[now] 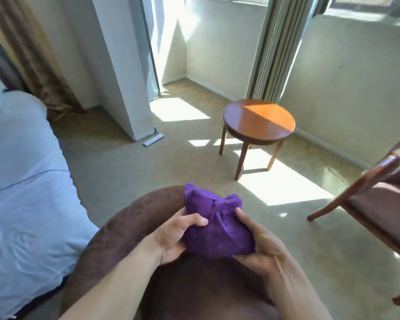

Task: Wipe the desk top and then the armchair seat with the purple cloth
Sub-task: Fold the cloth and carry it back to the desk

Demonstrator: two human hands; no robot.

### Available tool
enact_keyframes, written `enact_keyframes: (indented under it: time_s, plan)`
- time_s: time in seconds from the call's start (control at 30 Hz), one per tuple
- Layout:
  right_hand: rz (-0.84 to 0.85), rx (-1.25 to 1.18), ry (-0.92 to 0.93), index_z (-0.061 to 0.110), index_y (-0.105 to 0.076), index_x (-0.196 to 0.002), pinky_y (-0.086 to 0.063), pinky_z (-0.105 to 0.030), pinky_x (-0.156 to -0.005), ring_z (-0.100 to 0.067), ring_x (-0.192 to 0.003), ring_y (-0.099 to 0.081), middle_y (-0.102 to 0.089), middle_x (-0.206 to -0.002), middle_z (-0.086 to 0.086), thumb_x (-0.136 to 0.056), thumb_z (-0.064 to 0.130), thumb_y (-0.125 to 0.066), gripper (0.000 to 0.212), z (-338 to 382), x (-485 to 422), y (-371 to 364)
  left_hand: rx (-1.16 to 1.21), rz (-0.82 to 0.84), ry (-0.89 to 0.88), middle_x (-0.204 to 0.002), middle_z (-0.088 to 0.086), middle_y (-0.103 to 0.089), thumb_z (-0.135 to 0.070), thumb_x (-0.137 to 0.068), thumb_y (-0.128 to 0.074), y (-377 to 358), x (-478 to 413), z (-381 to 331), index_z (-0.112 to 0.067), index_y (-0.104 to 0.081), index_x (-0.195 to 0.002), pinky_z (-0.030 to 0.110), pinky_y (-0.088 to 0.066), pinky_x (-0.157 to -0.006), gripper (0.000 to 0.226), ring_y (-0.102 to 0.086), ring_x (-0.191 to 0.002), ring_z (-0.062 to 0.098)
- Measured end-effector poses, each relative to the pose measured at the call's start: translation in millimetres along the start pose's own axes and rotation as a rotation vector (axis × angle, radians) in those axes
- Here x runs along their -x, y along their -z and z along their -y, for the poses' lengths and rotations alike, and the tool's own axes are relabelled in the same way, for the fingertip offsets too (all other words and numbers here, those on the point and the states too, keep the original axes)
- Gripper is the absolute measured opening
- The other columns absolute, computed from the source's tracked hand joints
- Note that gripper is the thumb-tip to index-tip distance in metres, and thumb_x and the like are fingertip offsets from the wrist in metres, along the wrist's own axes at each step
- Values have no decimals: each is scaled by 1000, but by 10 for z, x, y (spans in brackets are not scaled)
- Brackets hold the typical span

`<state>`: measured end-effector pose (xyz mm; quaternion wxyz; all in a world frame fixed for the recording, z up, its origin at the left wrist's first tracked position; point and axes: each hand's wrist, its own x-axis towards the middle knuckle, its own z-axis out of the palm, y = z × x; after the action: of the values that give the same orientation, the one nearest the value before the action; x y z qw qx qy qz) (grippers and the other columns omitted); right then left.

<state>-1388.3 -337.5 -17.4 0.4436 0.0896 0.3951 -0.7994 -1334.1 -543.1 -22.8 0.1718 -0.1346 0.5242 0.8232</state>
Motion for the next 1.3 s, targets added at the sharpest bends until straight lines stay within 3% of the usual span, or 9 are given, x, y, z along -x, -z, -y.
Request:
enact_keyframes:
  time_s: [0.1,0.3,0.4,0.5,0.63,0.7,0.97,1.17,1.3]
  plan:
    - [1,147,78,2,-74,-119,-59,-48,-89,-38,-114,-70,-68,-128,-25,-80,26,-86,47,429,269,-438,-86,5,-95,-135,14,-67,-22,-82,-74,-177,248,-552,-19,-65,-134,52,-46,-110,53,-62,-126,32]
    - [-169,426,604,20,-69,-125,-58,-39,-89,-28,-113,-71,-74,-123,-11,-89,27,-73,37,1136,1119,-1510,-182,-95,-408,-121,8,-75,-45,-81,-80,-851,702,-1765,-25,-72,-122,44,-59,-93,46,-72,-111,26]
    - [-362,434,860,26,-69,-119,-61,-45,-88,-25,-104,-74,-77,-114,-6,-90,31,-74,29,1332,1671,-1908,-253,-96,-585,-109,-2,-78,-50,-86,-72,-1331,931,-2263,-36,-72,-107,38,-61,-78,25,-75,-99,23]
    - [-565,452,1101,42,-69,-104,-63,-36,-66,-19,-88,-78,-79,-103,1,-93,41,-70,11,1373,2429,-2172,-343,14,-738,-103,-8,-76,-56,-87,-64,-1976,1230,-2540,-41,-68,-101,38,-62,-70,20,-74,-94,21]
    - [-969,569,1329,51,-65,-100,-63,-45,-84,-14,-92,-74,-76,-101,8,-86,64,-59,20,1260,3660,-2182,-332,253,-875,-96,-13,-74,-44,-96,-58,-3040,1707,-2460,-40,-65,-100,27,-57,-61,9,-72,-82,6]
    - [-1154,631,1401,50,-63,-104,-61,-48,-88,-13,-94,-73,-75,-100,13,-85,70,-52,31,1098,4363,-2119,-320,349,-913,-96,-5,-73,-42,-96,-56,-3606,2018,-2232,-37,-63,-100,33,-57,-64,9,-68,-82,10]
    - [-1782,632,1602,24,-65,-109,-56,-36,-87,-12,-97,-70,-74,-104,5,-103,39,-54,20,-739,7232,-1950,-228,869,-883,-90,-18,-68,-38,-102,-51,-5548,4111,-652,-45,-55,-95,25,-53,-70,11,-62,-81,2]
    - [-2386,531,1408,21,-63,-106,-53,-37,-85,-14,-91,-68,-72,-96,7,-102,44,-52,26,-3089,9132,-2316,-219,1312,-700,-94,-3,-66,-39,-103,-50,-6194,6414,970,-38,-52,-103,40,-52,-74,3,-60,-82,14]
    - [-2661,403,1269,23,-63,-101,-48,-18,-73,2,-80,-64,-70,-88,16,-100,45,-54,24,-4823,10041,-2824,-194,1512,-541,-95,1,-69,-38,-102,-49,-6158,8129,2044,-39,-52,-100,35,-52,-72,4,-62,-82,11]
